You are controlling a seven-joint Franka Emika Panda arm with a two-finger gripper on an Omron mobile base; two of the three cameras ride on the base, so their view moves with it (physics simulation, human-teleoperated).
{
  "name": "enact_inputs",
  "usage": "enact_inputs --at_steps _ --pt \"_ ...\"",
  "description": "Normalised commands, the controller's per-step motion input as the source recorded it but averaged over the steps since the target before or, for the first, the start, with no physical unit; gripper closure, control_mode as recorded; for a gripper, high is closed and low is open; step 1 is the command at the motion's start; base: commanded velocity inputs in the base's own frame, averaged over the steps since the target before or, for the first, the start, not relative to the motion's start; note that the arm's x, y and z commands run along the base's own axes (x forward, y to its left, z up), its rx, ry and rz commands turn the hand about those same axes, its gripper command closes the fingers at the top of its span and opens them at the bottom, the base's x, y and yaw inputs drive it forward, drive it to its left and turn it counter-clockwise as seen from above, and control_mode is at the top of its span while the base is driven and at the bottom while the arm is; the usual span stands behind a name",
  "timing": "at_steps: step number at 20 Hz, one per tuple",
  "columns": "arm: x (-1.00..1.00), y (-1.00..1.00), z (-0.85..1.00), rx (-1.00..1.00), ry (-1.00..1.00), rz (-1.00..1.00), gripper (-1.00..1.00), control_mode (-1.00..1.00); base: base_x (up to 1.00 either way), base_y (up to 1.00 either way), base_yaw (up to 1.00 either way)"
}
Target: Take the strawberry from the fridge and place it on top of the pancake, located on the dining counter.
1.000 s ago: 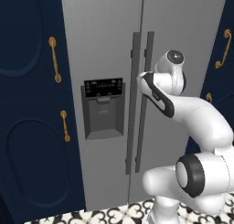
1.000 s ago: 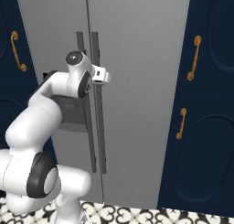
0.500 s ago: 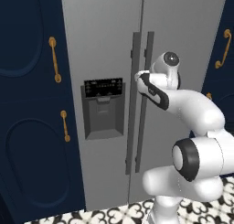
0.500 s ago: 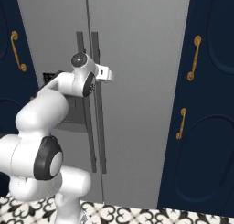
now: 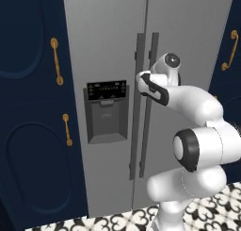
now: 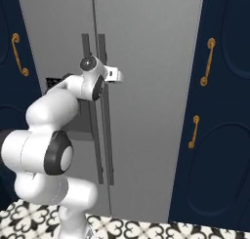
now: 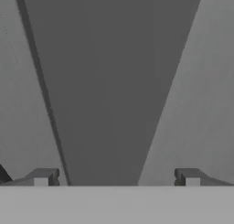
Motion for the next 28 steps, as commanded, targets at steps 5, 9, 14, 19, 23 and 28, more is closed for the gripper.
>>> enact_inputs --at_steps 5,9,14,19,23,28 --pt "0.41 -0.06 0.0 0.0 -0.06 0.01 1.0 -1.0 0.0 0.0 0.0" --pt "0.07 -0.1 -0.01 0.02 -0.06 0.0 1.0 -1.0 0.0 0.0 0.0" --pt "-0.33 -0.3 0.0 0.06 0.0 0.0 1.0 -1.0 0.0 0.0 0.0" --pt "-0.91 -0.67 -0.02 0.15 0.0 0.0 1.0 -1.0 0.0 0.0 0.0" --pt "-1.0 -1.0 -0.01 0.18 0.0 0.0 1.0 -1.0 0.0 0.0 0.0" --pt "-1.0 -1.0 -0.05 0.07 0.0 -0.04 1.0 -1.0 0.0 0.0 0.0"
